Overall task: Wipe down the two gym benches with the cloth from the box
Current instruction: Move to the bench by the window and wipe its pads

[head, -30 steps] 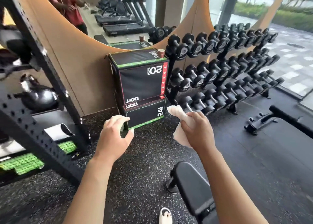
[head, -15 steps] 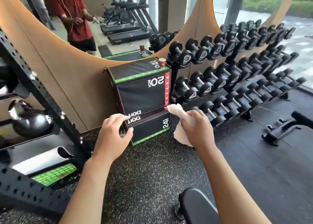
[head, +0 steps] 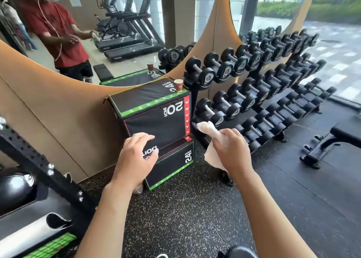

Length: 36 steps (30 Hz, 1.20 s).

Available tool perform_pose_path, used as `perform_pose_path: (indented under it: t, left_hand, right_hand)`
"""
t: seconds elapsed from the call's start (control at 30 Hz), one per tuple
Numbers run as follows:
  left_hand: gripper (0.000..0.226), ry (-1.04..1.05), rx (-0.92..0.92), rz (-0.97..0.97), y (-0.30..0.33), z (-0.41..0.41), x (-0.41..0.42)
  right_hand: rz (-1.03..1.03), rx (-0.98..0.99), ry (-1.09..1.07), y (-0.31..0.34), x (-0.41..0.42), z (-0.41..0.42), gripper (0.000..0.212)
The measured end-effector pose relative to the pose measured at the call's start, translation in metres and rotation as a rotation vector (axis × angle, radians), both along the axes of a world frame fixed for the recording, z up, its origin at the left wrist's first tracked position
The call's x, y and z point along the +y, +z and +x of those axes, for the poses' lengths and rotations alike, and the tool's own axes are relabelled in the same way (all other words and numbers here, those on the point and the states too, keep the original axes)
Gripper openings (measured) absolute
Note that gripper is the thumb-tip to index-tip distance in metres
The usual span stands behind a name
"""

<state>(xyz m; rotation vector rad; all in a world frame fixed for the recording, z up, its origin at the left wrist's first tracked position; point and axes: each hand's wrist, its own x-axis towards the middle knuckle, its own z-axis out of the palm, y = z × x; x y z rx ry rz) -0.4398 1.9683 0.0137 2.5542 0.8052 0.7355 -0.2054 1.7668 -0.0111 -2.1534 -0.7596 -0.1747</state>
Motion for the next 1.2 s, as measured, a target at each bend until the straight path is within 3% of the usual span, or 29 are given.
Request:
perform_pose_path:
  t: [0.27, 0.43, 0.83, 1.2]
  left_hand:
    - [0.045, -0.179, 0.009, -0.019, 0.008, 0.063, 0.123]
    - [0.053, -0.29, 0.041, -0.005, 0.009, 0.106, 0.154]
    - [0.056, -0.477, 0.037, 0.02, -0.009, 0.213, 0.137]
    - [0.057, -0.627, 0.076, 0.119, 0.0, 0.381, 0.058]
  right_hand:
    - [-0.074, -0.082, -0.211, 0.004, 0.079, 0.017, 0.023]
    - [-0.1, -0.049, -0.306, 0.01, 0.091, 0.018, 0.021]
    - [-0.128, -0.075, -0.475, 0.002, 0.056, 0.07, 0.02]
    - [-0.088, -0.005, -0.589, -0.018, -0.022, 0.2, 0.021]
